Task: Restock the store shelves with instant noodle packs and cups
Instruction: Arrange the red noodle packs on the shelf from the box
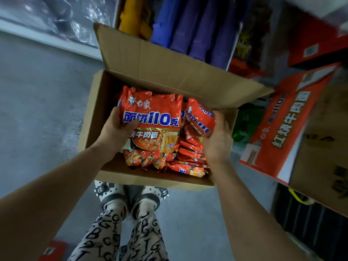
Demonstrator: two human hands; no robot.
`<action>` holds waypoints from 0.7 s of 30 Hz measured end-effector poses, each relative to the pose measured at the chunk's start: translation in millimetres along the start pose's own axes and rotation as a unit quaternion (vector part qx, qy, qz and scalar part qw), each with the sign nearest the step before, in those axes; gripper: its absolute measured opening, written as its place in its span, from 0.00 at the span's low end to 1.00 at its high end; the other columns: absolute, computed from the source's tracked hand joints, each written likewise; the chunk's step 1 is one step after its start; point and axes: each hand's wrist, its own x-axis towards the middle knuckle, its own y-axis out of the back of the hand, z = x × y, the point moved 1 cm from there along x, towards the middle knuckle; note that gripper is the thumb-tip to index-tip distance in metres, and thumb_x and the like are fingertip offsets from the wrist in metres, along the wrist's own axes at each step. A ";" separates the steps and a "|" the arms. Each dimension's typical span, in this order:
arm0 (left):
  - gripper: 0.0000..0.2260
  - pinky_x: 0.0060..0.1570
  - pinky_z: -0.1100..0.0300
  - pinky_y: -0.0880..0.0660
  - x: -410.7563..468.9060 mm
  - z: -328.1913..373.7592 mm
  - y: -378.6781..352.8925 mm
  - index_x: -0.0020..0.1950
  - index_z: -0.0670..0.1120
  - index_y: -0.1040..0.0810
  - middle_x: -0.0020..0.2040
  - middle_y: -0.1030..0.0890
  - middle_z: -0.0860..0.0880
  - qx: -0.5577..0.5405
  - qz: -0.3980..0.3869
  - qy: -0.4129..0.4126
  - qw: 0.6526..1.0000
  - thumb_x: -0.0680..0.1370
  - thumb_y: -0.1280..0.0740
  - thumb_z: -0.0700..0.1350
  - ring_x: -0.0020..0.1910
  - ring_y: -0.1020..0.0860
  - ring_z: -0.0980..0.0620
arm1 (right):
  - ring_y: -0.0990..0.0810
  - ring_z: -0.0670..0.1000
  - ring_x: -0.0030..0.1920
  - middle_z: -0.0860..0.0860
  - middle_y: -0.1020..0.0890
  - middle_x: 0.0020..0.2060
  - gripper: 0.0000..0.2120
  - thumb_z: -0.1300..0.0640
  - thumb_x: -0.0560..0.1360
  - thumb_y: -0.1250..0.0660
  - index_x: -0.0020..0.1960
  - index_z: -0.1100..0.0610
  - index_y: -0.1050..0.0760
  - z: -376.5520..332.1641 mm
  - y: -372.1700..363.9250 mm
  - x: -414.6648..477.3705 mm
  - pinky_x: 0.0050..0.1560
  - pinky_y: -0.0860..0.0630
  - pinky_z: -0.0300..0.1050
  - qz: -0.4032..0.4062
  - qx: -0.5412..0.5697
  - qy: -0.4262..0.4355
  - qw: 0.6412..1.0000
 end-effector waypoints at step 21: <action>0.23 0.45 0.66 0.22 -245.4 221.0 101.4 0.72 0.54 0.36 0.56 0.20 0.55 -0.049 -0.021 -0.182 0.982 0.80 0.35 0.38 0.48 0.19 0.63 | 0.19 0.62 0.54 0.59 0.18 0.57 0.22 0.60 0.80 0.37 0.74 0.52 0.32 -138.1 295.9 -120.3 0.54 0.23 0.54 0.017 0.109 0.104 0.988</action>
